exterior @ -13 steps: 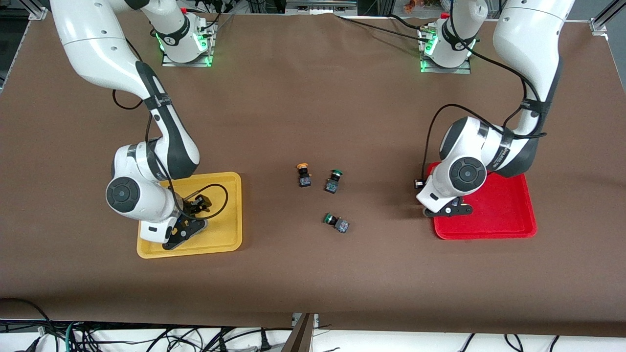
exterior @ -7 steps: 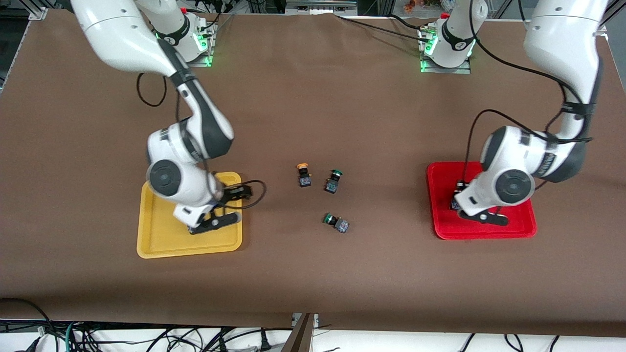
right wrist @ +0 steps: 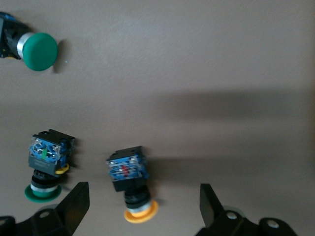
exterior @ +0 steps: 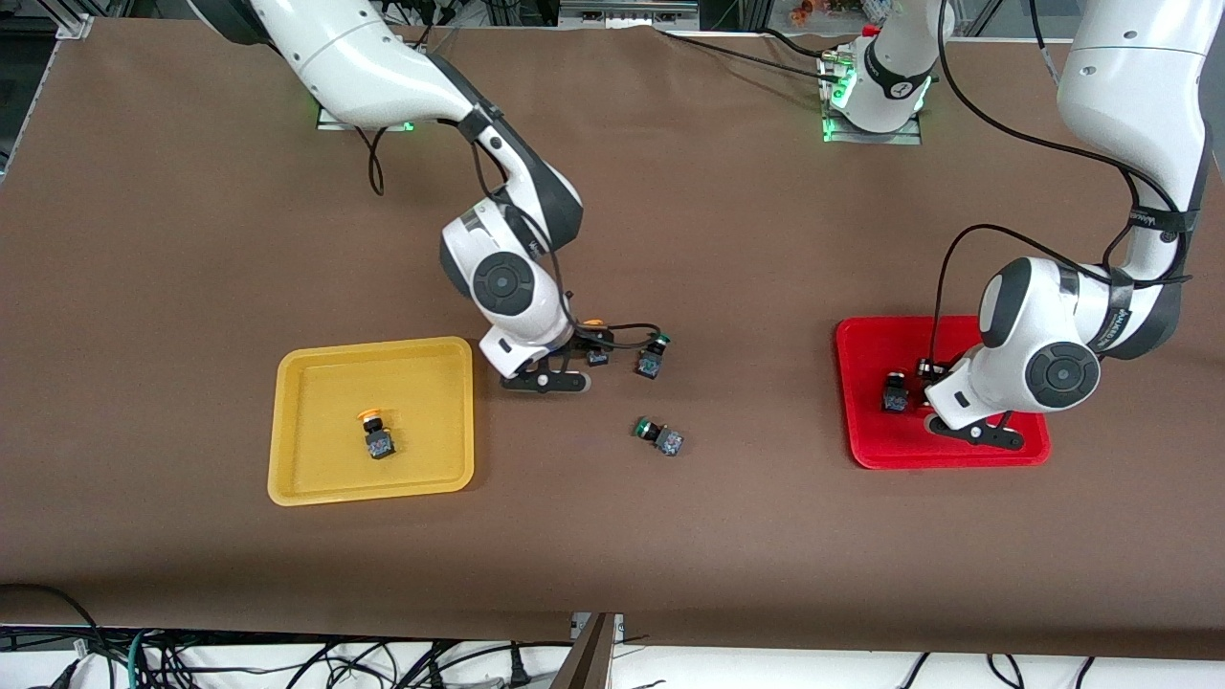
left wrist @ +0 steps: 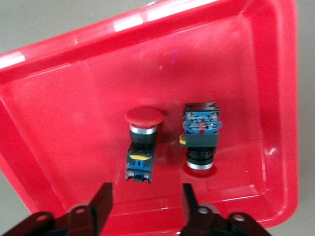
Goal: Place red and yellow buttons in trays
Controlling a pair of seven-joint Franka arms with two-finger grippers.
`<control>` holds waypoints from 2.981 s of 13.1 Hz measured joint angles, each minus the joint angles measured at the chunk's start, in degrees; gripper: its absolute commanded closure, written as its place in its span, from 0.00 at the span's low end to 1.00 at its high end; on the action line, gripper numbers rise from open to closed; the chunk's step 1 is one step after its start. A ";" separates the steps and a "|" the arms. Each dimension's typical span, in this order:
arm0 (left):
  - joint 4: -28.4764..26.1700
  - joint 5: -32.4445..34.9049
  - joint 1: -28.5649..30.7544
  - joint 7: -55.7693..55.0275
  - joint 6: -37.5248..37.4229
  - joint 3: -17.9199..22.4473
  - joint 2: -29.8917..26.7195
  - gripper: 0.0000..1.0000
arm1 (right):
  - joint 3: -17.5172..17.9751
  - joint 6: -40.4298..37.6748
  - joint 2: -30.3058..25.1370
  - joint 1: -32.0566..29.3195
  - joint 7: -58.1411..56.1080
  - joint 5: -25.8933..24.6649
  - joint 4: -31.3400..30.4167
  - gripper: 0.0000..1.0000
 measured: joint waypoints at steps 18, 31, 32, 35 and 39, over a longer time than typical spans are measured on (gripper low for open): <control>-0.40 -14.42 -5.53 -0.40 -20.27 8.43 -36.21 0.00 | -7.33 -1.69 -1.59 3.38 -7.35 -2.47 -2.38 1.00; -1.66 -14.42 -5.68 -0.43 -21.08 8.81 -36.69 0.00 | -19.66 -6.81 -4.41 -1.35 -31.60 0.39 -3.74 0.00; -1.66 -14.42 -5.67 -0.43 -21.18 8.97 -36.69 0.00 | -19.66 -7.48 -5.23 -1.34 -31.11 0.62 -3.44 0.00; -1.67 -14.42 -5.66 -0.43 -22.01 9.34 -36.69 0.00 | -20.41 -12.82 -11.22 -1.41 -30.60 0.67 -2.25 0.00; -1.67 -14.42 -5.66 -0.43 -22.49 9.42 -36.69 0.00 | -21.91 -24.45 -22.37 -2.08 -32.68 0.78 -1.99 0.00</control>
